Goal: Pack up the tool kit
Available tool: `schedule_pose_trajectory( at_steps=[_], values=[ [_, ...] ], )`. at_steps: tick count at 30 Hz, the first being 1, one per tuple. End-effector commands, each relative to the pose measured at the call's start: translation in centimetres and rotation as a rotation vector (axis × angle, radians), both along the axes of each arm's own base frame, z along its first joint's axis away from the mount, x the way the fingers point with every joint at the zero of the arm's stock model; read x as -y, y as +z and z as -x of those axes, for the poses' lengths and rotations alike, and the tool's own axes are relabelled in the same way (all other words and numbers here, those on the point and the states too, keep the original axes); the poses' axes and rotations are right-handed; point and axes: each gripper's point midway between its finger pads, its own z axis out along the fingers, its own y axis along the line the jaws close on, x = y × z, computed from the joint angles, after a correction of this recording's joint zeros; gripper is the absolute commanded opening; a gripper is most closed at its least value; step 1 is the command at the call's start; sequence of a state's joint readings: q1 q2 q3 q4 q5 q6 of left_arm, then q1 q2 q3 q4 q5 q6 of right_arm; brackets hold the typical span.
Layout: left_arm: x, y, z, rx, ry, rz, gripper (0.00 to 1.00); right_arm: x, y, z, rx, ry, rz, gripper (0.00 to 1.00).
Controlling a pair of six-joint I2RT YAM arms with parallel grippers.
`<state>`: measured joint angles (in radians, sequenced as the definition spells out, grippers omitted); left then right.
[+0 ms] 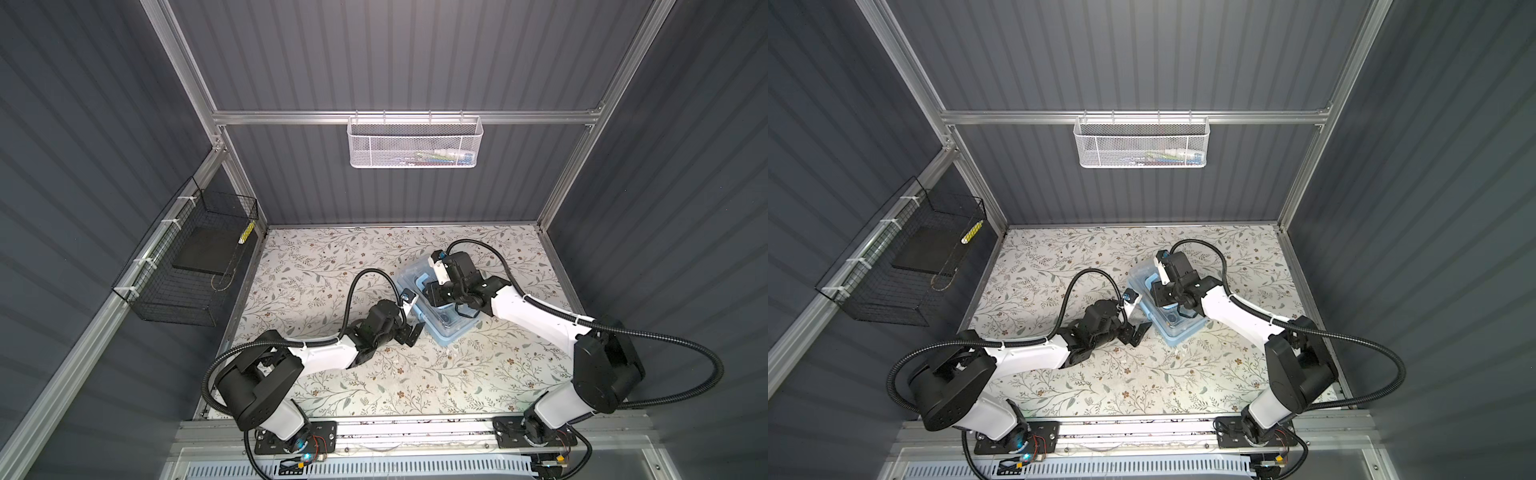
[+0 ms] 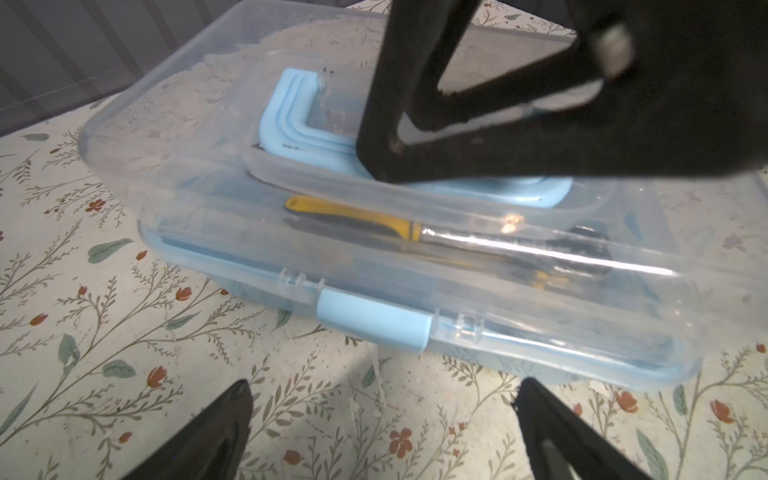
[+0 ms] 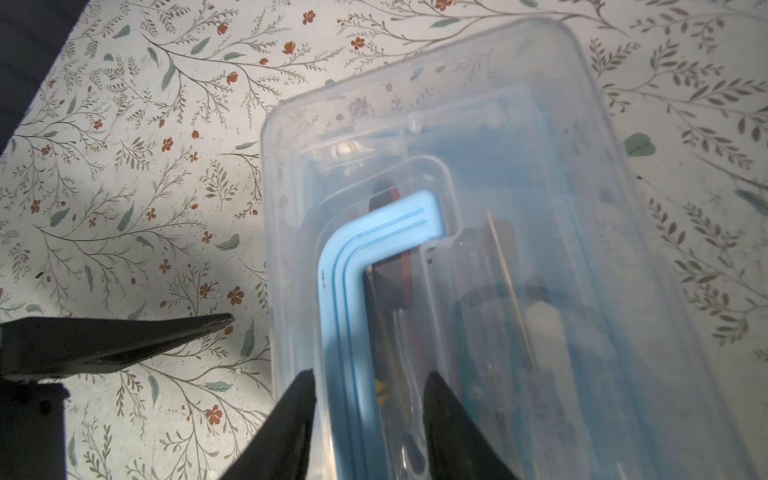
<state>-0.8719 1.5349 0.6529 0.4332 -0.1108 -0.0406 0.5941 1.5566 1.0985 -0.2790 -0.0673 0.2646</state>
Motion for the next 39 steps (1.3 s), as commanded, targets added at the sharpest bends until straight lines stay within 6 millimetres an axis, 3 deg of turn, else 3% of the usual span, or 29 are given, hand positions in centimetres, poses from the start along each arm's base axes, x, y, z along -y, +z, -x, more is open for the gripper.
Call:
schedule_pose_trajectory(
  at_steps=[1, 9, 15, 22, 31, 39],
  values=[
    [-0.5, 1.2, -0.1, 0.023, 0.031, 0.026, 1.0, 1.3, -1.7, 1.0, -0.066, -0.025, 0.064, 0.57],
    [-2.3, 0.7, -0.1, 0.024, 0.093, 0.001, 1.0, 1.6, 0.9, 0.0, 0.012, -0.076, 0.034, 0.82],
    [-3.7, 0.1, -0.1, 0.041, 0.102, 0.031, 0.99, 2.3, 1.6, -0.4, 0.038, -0.097, 0.06, 0.99],
    [-3.5, -1.0, -0.5, 0.037, 0.082, 0.026, 0.99, 1.9, 2.2, 0.1, 0.033, -0.077, 0.011, 0.99],
    [-1.9, -1.5, -1.0, 0.014, 0.046, 0.044, 0.98, 1.7, 1.4, 0.1, -0.005, -0.08, 0.008, 0.99],
    [-1.9, -0.9, -0.9, 0.013, 0.052, 0.069, 0.98, 1.1, 1.3, 0.0, -0.035, -0.082, -0.037, 0.69]
  ],
)
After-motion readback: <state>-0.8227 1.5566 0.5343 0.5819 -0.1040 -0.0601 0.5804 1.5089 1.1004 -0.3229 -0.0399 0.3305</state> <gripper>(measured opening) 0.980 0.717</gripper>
